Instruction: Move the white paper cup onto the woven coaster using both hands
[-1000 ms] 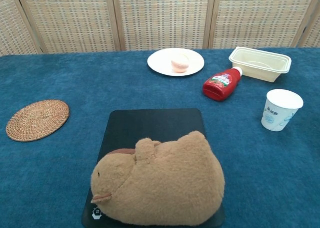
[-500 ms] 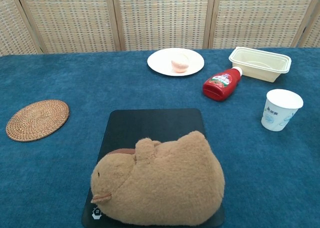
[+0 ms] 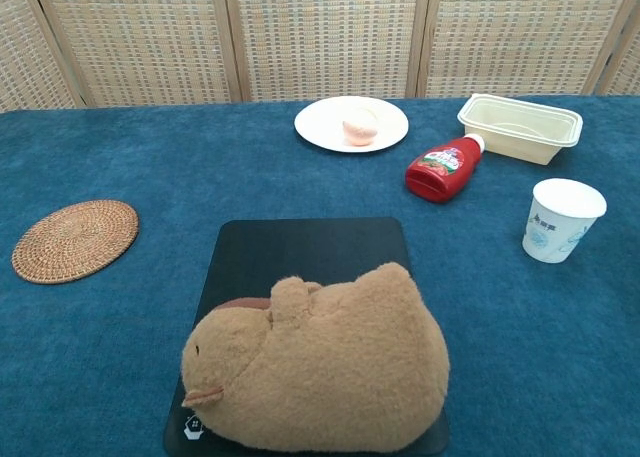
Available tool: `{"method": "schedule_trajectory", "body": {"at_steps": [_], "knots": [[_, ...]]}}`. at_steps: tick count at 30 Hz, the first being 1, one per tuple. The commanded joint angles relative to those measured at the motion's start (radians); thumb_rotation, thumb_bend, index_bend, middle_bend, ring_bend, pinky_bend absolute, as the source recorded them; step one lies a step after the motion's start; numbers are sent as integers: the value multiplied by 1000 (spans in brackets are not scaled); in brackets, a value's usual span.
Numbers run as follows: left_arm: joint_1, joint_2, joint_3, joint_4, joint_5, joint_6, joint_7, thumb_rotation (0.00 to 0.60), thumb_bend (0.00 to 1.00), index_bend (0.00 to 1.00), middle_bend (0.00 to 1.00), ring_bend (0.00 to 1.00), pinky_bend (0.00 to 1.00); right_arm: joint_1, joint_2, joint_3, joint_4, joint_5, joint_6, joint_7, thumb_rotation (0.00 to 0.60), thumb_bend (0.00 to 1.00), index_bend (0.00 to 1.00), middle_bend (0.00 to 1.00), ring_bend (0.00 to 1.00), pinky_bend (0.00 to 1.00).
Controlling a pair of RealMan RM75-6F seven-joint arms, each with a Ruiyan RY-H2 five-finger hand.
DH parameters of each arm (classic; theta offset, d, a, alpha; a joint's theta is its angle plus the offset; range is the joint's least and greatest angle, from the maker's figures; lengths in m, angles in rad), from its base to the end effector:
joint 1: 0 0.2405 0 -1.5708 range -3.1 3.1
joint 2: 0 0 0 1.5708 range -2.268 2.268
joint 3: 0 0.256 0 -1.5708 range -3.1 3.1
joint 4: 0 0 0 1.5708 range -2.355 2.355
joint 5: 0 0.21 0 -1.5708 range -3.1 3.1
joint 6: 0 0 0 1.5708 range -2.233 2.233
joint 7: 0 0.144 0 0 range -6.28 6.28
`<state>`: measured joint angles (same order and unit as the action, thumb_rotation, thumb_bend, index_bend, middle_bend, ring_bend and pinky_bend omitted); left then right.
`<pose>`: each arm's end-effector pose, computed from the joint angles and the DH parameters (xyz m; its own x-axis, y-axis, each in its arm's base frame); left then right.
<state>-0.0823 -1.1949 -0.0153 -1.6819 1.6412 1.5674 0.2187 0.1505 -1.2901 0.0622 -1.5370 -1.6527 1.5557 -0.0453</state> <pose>-0.2696 0.1695 0.1307 0.4607 -0.0652 0.8852 0.8741 -0.1401 -0.4652 -0.2710 -0.1993 0.1150 0.3412 0.1030 0.9343 -0.9092 -0.2161 0.3558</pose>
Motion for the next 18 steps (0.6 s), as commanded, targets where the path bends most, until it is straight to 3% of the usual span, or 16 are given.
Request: {"method": "schedule_trajectory", "body": {"at_steps": [1,10,18], "knots": [[-2,-2,1,0,1,-5,6,600,160,0,0,0,0,26,8,13,-25,11,-41,-13,600,50,75,0,0,0],[-1,-2,1,-2,1,-3,7,600,161,0,0,0,0,141,48,69,-119,106,-244,-93,600,50,112,0,0,0],[-2,1,-2,-1,-3,-3,-6,600,161,0,0,0,0,216,37,103,-129,194,-368,-141,600,49,132,0,0,0]]}}
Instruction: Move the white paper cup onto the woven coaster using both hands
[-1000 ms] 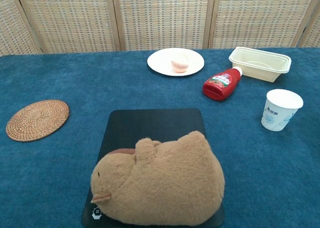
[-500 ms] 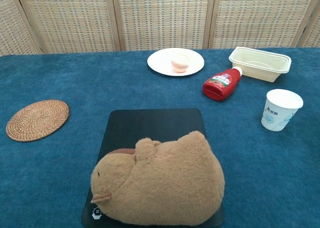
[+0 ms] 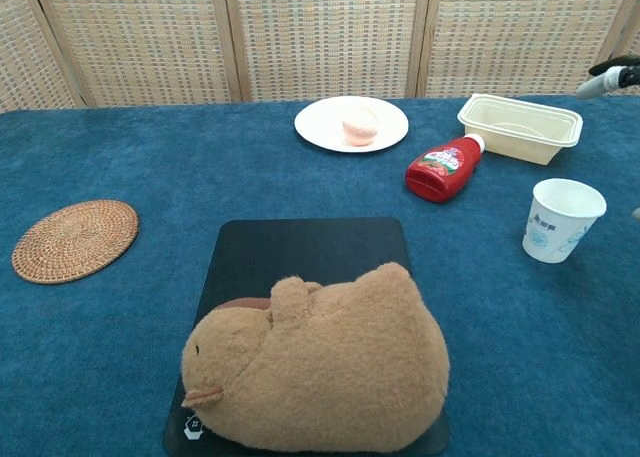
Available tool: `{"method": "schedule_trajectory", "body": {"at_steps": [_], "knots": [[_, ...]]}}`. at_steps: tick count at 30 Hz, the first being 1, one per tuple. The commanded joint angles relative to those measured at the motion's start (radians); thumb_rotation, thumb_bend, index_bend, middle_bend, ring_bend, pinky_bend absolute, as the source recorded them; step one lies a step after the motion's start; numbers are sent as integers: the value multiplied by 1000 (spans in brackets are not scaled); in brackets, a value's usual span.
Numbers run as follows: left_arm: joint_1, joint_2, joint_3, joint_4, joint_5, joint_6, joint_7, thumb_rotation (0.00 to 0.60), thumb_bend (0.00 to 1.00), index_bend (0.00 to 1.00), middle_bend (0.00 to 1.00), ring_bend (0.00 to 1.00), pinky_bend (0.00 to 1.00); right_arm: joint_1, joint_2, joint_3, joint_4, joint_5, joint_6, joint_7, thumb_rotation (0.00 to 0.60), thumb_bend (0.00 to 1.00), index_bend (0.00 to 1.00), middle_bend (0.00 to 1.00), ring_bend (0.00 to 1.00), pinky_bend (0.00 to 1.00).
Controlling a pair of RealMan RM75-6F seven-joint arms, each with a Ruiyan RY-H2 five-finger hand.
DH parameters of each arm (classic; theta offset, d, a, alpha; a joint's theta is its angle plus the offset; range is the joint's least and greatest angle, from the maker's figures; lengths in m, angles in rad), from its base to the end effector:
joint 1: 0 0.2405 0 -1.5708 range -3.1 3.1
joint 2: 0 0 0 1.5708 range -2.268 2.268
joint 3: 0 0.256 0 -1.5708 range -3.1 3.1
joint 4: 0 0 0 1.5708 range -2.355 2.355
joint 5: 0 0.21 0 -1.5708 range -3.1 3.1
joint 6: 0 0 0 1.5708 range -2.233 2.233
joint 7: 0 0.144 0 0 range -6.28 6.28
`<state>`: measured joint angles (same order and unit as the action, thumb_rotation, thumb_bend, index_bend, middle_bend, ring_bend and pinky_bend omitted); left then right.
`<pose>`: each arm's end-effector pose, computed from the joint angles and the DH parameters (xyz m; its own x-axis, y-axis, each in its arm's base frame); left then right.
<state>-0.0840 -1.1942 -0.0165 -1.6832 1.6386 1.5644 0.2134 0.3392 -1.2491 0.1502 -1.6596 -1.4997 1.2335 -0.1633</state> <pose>-0.2695 0.1703 0.1307 0.4558 -0.0630 0.8879 0.8768 -0.1399 -0.4600 -0.2296 -0.2640 0.0950 0.4062 -0.0612 0.9117 -0.8828 -0.2839 0.3743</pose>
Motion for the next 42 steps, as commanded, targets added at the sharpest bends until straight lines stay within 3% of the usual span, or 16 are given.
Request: {"method": "schedule_trajectory", "body": {"at_steps": [1,11,29,42], "knots": [[-1,1,-1,1,-1,-1,-2,600,162,0,0,0,0,40,-6,21,-5,63,-69,-33,600,49,133,0,0,0],[-3,2,-2,3,-6,-7,-8,600,162,0,0,0,0,106,-20,42,15,219,-199,-95,600,49,140,0,0,0],[-9,-4,-2,2,-14,-21,8,600,162,0,0,0,0,189,-81,35,138,365,-300,-144,600,51,147,0,0,0],[-10,-5,-3,3,-16,-22,8,600,162,0,0,0,0,261,-80,35,161,498,-366,-232,600,49,222,0,0,0]]}}
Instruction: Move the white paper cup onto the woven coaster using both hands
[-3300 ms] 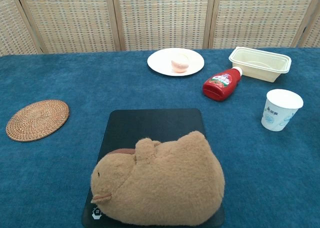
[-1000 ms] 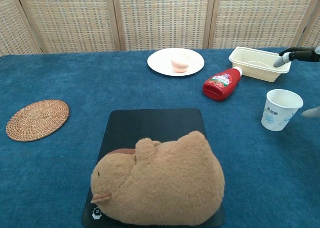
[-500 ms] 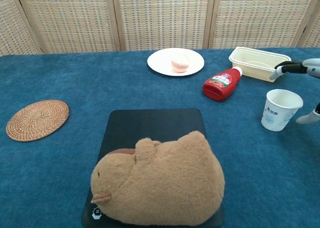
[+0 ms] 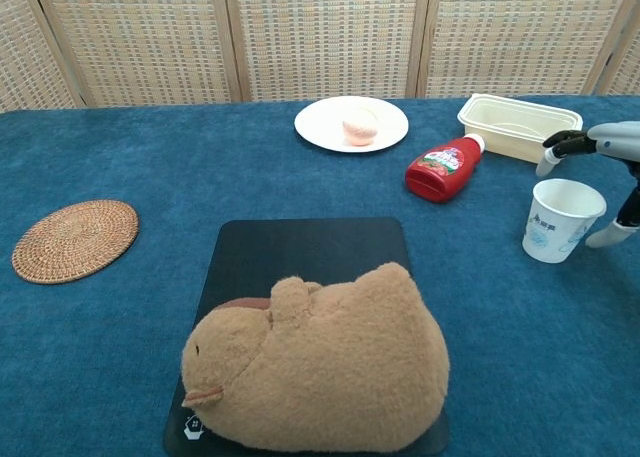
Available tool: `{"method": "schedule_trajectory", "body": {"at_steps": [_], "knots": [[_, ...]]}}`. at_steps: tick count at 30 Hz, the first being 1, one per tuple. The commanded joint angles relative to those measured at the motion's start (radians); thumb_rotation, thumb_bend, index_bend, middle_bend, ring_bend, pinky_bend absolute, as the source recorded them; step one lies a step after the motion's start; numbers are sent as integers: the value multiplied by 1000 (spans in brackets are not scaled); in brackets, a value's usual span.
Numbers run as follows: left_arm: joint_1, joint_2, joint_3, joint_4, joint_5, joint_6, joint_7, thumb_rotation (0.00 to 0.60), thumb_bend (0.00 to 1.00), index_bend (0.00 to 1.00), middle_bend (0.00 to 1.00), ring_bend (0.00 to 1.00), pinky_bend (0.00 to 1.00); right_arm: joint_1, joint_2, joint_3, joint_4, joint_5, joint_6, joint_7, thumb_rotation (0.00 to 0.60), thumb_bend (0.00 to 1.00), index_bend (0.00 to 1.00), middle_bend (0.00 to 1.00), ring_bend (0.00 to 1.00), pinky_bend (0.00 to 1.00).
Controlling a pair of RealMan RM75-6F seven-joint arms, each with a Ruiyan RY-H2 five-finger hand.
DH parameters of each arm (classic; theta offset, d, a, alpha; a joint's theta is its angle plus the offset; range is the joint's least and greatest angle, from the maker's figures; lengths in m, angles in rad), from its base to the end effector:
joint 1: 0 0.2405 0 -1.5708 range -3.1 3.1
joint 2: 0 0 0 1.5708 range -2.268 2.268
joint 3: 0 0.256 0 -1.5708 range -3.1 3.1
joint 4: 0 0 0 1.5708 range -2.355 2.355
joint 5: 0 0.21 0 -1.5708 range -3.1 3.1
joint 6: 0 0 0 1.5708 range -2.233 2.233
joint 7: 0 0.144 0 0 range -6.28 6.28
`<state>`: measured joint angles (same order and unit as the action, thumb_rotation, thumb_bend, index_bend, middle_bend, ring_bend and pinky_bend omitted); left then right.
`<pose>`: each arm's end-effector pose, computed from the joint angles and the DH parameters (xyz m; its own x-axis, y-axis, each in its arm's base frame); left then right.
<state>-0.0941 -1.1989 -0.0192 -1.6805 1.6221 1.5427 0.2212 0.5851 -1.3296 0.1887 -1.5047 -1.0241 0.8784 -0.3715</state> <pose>-0.2707 0.1740 0.1275 0.4635 -0.0467 0.8849 0.8745 -0.1368 -0.4653 -0.2424 -0.3391 0.0537 0.5089 -0.3229 0.7980 -0.8602 -0.1560 0.4855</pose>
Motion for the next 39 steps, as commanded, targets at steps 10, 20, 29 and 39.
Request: {"method": "schedule_trajectory", "body": {"at_steps": [10,20,29,39], "knots": [[-2,-2,3,-1,3,-5,6,600,161,0,0,0,0,54,-11,-12,11,73,-7,-65,600,51,396,97,0,0],[-1,1,3,-2,4,0,-1,600,161,0,0,0,0,61,-10,-20,-23,61,34,-71,600,51,454,147,0,0],[0,5,5,-5,8,3,-6,600,161,0,0,0,0,103,21,12,-152,47,94,-141,600,50,452,146,0,0],[0,18,2,1,3,6,-50,600,162,0,0,0,0,271,-61,94,-258,161,113,-337,600,49,446,142,0,0]]}}
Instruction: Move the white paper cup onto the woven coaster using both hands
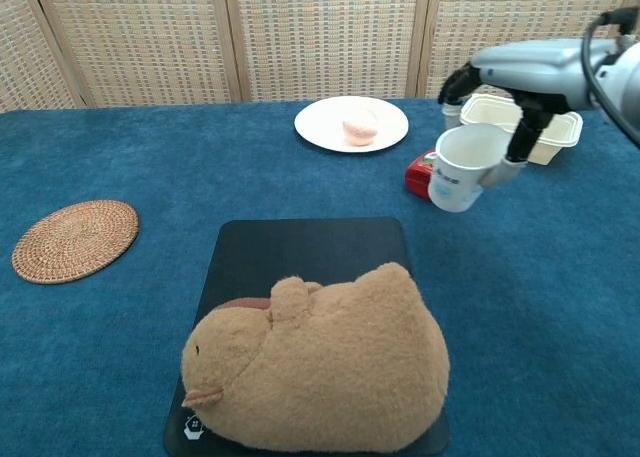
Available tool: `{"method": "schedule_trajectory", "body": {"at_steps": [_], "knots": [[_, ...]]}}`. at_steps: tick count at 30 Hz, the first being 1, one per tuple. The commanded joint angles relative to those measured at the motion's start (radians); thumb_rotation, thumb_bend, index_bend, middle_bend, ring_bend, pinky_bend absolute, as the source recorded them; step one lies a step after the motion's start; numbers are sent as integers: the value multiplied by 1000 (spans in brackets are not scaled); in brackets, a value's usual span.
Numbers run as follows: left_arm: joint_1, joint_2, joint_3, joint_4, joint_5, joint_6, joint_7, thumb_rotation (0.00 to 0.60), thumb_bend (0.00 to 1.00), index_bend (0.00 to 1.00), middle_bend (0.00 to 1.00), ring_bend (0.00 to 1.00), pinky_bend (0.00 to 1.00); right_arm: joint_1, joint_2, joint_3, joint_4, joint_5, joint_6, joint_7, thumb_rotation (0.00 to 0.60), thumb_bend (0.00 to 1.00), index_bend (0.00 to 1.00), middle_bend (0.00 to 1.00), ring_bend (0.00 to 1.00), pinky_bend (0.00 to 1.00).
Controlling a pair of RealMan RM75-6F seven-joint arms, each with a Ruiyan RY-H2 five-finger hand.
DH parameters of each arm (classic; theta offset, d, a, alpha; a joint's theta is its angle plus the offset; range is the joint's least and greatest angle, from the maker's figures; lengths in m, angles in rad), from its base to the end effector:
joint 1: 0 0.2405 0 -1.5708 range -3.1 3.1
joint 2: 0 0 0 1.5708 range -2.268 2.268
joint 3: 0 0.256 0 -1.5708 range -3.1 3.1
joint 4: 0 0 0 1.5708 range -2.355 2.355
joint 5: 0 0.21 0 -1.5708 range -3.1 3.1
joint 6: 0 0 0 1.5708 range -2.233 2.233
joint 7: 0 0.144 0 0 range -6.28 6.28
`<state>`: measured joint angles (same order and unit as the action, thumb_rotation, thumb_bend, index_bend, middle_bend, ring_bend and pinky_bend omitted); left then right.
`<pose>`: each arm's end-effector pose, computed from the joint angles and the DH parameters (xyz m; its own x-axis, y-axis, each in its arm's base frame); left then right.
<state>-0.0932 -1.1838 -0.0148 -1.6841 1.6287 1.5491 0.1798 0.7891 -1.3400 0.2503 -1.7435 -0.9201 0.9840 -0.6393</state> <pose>-0.2709 0.1728 0.1317 0.4367 -0.0446 0.8985 0.8873 -0.1430 -0.4384 -0.1152 -0.3520 0.0461 0.5666 -0.1685 0.8066 -0.7944 -0.3718 0.4804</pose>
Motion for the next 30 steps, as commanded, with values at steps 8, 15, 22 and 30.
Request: {"method": "schedule_trajectory", "body": {"at_steps": [8,15,22,30], "knots": [[-10,4,-4,22,-11,-17,-39,600,163,0,0,0,0,241,-220,86,70,161,-1,-171,600,50,440,138,0,0],[-24,-2,-2,40,-11,-40,-60,600,162,0,0,0,0,372,-396,103,291,217,-77,-153,600,50,438,138,0,0],[-27,-1,-11,53,-33,-46,-84,600,162,0,0,0,0,430,-486,101,446,226,-129,-107,600,49,430,136,0,0],[-29,-2,-10,56,-34,-49,-88,600,161,0,0,0,0,449,-523,83,520,235,-151,-86,600,51,341,73,0,0]]}}
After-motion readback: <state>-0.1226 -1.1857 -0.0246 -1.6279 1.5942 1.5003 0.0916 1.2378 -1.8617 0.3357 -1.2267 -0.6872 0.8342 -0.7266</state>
